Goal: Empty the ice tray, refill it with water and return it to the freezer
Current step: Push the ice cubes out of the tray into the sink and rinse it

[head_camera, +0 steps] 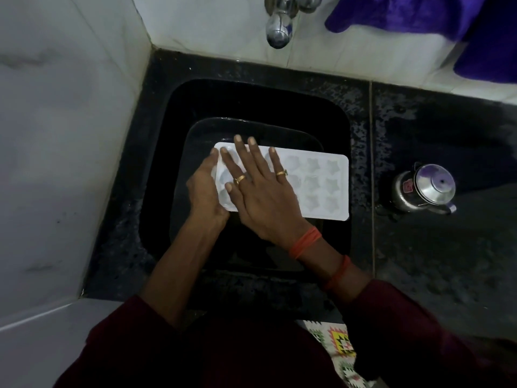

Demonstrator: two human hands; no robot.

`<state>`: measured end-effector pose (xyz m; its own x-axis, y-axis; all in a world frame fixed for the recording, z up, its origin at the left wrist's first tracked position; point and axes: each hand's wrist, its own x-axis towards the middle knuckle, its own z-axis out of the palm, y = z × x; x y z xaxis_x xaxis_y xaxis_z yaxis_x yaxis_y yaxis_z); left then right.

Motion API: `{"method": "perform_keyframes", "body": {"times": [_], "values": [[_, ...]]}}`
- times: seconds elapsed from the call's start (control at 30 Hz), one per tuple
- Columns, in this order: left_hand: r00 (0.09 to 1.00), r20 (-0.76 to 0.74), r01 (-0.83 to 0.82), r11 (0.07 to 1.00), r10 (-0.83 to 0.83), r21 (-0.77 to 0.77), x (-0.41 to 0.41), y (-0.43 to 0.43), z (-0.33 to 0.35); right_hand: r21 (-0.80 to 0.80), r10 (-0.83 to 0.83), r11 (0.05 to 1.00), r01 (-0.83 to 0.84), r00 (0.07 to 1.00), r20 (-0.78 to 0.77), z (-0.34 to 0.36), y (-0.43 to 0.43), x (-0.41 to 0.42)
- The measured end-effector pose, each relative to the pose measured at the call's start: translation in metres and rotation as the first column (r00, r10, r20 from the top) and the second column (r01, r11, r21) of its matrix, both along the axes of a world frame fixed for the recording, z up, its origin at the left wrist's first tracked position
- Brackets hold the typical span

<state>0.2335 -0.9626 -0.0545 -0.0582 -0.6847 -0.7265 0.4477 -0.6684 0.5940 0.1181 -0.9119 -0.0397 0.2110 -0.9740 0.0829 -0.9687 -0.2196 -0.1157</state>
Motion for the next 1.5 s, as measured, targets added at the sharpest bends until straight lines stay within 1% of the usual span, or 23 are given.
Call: {"method": "perform_keyframes", "body": {"times": [0.07,0.13,0.2,0.37,0.43,0.47,0.5,0.53,0.57,0.6,0.63,0.7,0.73,0.77,0.87,0.93,1.03,1.07,1.13,1.23,1.33,1.43,1.5], "values": [[1.0,-0.002,0.003,1.0,-0.003,-0.008,-0.001,0.0,0.003,0.002,0.002,1.0,-0.002,0.999,-0.055,-0.002,-0.006,0.0],[0.998,0.014,-0.056,0.998,0.056,-0.011,-0.002,0.001,0.012,0.0,-0.018,1.0,0.018,0.997,-0.072,-0.005,-0.01,-0.004],[0.992,0.046,-0.113,0.993,0.114,-0.012,-0.001,0.0,0.018,-0.002,-0.075,0.997,0.075,0.995,-0.067,-0.007,-0.011,-0.014],[0.983,0.111,-0.144,0.989,0.148,-0.042,0.011,-0.004,0.022,0.031,-0.261,0.964,0.263,0.964,-0.059,-0.014,-0.002,-0.064],[0.984,0.106,-0.14,0.989,0.144,-0.042,0.015,-0.005,0.02,0.048,-0.31,0.948,0.313,0.948,-0.068,-0.015,0.004,-0.079],[0.986,0.089,-0.135,0.99,0.138,-0.04,0.015,-0.005,0.02,0.05,-0.337,0.939,0.339,0.94,-0.054,-0.015,0.006,-0.085],[0.989,0.076,-0.126,0.991,0.129,-0.042,0.014,-0.005,0.019,0.065,-0.368,0.928,0.367,0.93,0.01,-0.014,0.008,-0.089],[0.99,0.073,-0.116,0.992,0.119,-0.04,0.013,-0.005,0.019,0.109,-0.403,0.914,0.391,0.904,0.14,-0.014,0.009,-0.091],[0.992,0.07,-0.104,0.994,0.107,-0.036,0.012,-0.006,0.017,0.169,-0.433,0.901,0.399,0.844,0.315,-0.013,0.01,-0.093],[0.993,0.067,-0.09,0.996,0.092,-0.029,0.012,-0.007,0.016,0.222,-0.456,0.889,0.4,0.748,0.483,-0.012,0.012,-0.093],[0.995,0.07,-0.076,0.997,0.077,-0.022,0.012,-0.008,0.013,0.274,-0.484,0.872,0.406,0.632,0.605,-0.013,0.013,-0.093],[0.992,0.108,-0.059,0.998,0.06,-0.006,0.013,-0.009,0.006,0.396,-0.56,0.816,0.422,0.407,0.721,-0.016,0.013,-0.096],[0.99,0.131,-0.052,0.999,0.052,0.0,0.015,-0.009,0.002,0.449,-0.594,0.786,0.424,0.318,0.739,-0.02,0.011,-0.099],[0.989,0.141,-0.041,0.999,0.039,0.006,0.017,-0.01,-0.002,0.489,-0.617,0.764,0.421,0.256,0.744,-0.025,0.009,-0.104],[0.995,0.1,0.007,0.999,-0.012,0.048,0.023,-0.01,-0.013,0.596,-0.686,0.699,0.396,0.134,0.715,-0.039,0.002,-0.114],[0.995,0.088,0.042,0.996,-0.049,0.079,0.029,-0.013,-0.02,0.663,-0.716,0.655,0.363,0.017,0.698,-0.046,-0.003,-0.118],[0.993,0.072,0.084,0.988,-0.094,0.129,0.038,-0.017,-0.028,0.815,-0.789,0.542,0.206,-0.209,0.577,-0.053,-0.009,-0.12],[0.993,0.065,0.084,0.985,-0.095,0.15,0.04,-0.019,-0.03,0.859,-0.82,0.49,0.151,-0.256,0.512,-0.053,-0.01,-0.121],[0.997,0.044,0.058,0.979,-0.068,0.197,0.042,-0.022,-0.033,0.906,-0.864,0.417,0.074,-0.276,0.421,-0.056,-0.01,-0.124],[1.0,0.003,0.011,0.965,-0.012,0.261,0.038,-0.027,-0.033,0.928,-0.889,0.374,0.011,-0.281,0.361,-0.062,-0.01,-0.124],[1.0,0.021,0.001,0.951,-0.008,0.308,0.033,-0.032,-0.034,0.929,-0.895,0.37,0.0,-0.268,0.357,-0.069,-0.011,-0.124],[1.0,-0.017,0.001,0.928,0.006,0.373,0.027,-0.036,-0.032,0.927,-0.896,0.374,0.015,-0.251,0.366,-0.073,-0.012,-0.127],[0.999,-0.034,0.028,0.925,-0.017,0.378,0.023,-0.038,-0.031,0.932,-0.902,0.362,0.016,-0.246,0.355,-0.073,-0.014,-0.129]]}}
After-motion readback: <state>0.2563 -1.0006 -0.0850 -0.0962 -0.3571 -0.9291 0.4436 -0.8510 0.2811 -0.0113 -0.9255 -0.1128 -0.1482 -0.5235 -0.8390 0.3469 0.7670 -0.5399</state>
